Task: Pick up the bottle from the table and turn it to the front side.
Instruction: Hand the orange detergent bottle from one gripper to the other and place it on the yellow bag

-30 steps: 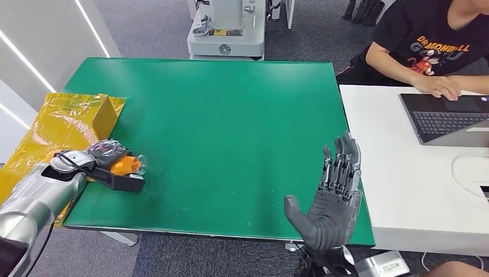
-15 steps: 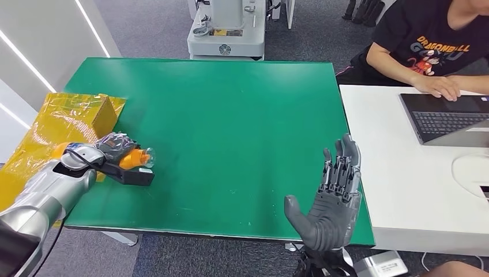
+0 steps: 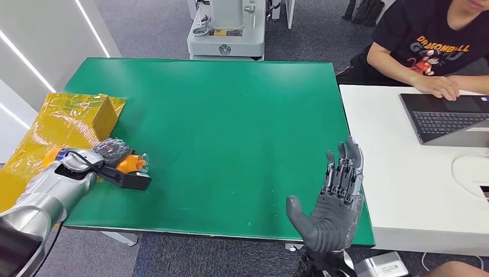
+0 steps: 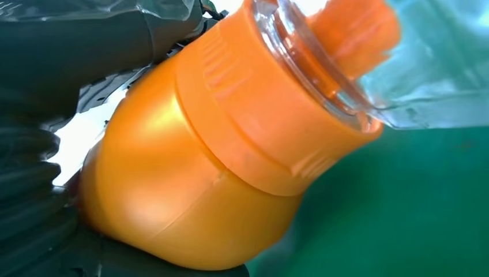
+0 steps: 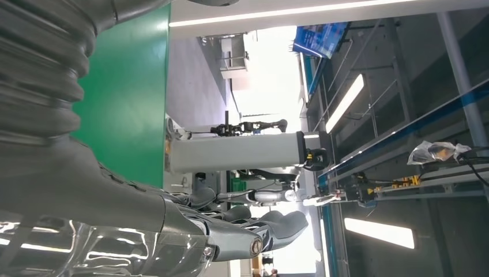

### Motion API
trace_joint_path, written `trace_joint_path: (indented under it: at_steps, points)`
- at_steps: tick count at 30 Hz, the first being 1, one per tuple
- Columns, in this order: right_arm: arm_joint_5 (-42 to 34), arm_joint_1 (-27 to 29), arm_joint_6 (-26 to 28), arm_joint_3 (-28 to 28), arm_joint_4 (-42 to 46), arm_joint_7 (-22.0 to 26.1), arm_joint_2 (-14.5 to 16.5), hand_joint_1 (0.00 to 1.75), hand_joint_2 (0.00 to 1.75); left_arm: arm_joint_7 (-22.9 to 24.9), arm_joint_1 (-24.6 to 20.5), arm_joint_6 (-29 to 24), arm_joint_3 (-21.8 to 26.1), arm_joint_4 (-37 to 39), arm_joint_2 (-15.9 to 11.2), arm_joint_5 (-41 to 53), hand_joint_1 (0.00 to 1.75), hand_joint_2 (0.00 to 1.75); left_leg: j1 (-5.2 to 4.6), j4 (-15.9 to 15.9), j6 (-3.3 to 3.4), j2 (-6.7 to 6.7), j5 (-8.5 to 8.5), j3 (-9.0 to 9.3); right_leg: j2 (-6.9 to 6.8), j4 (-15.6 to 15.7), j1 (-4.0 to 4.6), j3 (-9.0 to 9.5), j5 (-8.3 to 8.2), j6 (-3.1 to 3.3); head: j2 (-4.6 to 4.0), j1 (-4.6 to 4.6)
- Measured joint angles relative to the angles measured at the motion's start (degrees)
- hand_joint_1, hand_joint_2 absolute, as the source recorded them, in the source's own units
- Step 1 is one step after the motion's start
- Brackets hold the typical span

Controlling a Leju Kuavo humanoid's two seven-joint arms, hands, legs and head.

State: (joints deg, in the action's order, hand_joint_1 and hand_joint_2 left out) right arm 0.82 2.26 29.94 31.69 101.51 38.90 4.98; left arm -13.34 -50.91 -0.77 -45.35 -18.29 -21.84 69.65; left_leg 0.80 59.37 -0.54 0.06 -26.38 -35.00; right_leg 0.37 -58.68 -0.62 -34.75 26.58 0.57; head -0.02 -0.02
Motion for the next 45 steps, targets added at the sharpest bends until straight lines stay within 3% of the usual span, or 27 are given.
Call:
trace_joint_path:
  at_steps: [1,23,38,45]
  points:
    - [0.0,0.1,-0.2,0.0,0.0,0.0,0.0,0.0,1.75,0.3,0.0,0.1,0.0,0.1,0.0,0.0,0.0,1.75,0.0,0.0,0.0,0.0,0.0,0.0,0.0,0.0,0.0,0.01,0.0,0.0,0.0,0.0]
    - [-0.4,0.2,-2.8,-0.5,-0.3,0.1,0.0,0.0,1.75,1.7,1.1,-2.6,0.0,0.5,-2.2,-0.8,0.0,1.75,0.0,0.0,0.0,-0.01,0.0,0.08,-0.01,0.0,0.0,0.09,0.01,0.02,0.0,0.01]
    - [-0.3,-0.5,-2.1,-0.5,-0.7,-0.8,0.0,0.0,1.75,2.2,3.2,-11.9,2.3,0.3,-3.6,-2.1,0.0,1.75,0.01,0.0,-0.01,-0.01,0.01,0.09,-0.01,0.0,0.0,0.09,0.02,0.03,0.0,0.0]
    - [0.5,-0.7,-2.2,-0.6,-0.6,-1.8,0.0,0.0,1.75,1.9,2.7,-14.7,6.3,-2.0,-6.9,-1.6,0.0,1.75,0.01,0.0,-0.01,0.0,0.01,0.09,-0.01,0.0,0.01,0.05,0.02,0.03,0.0,0.01]
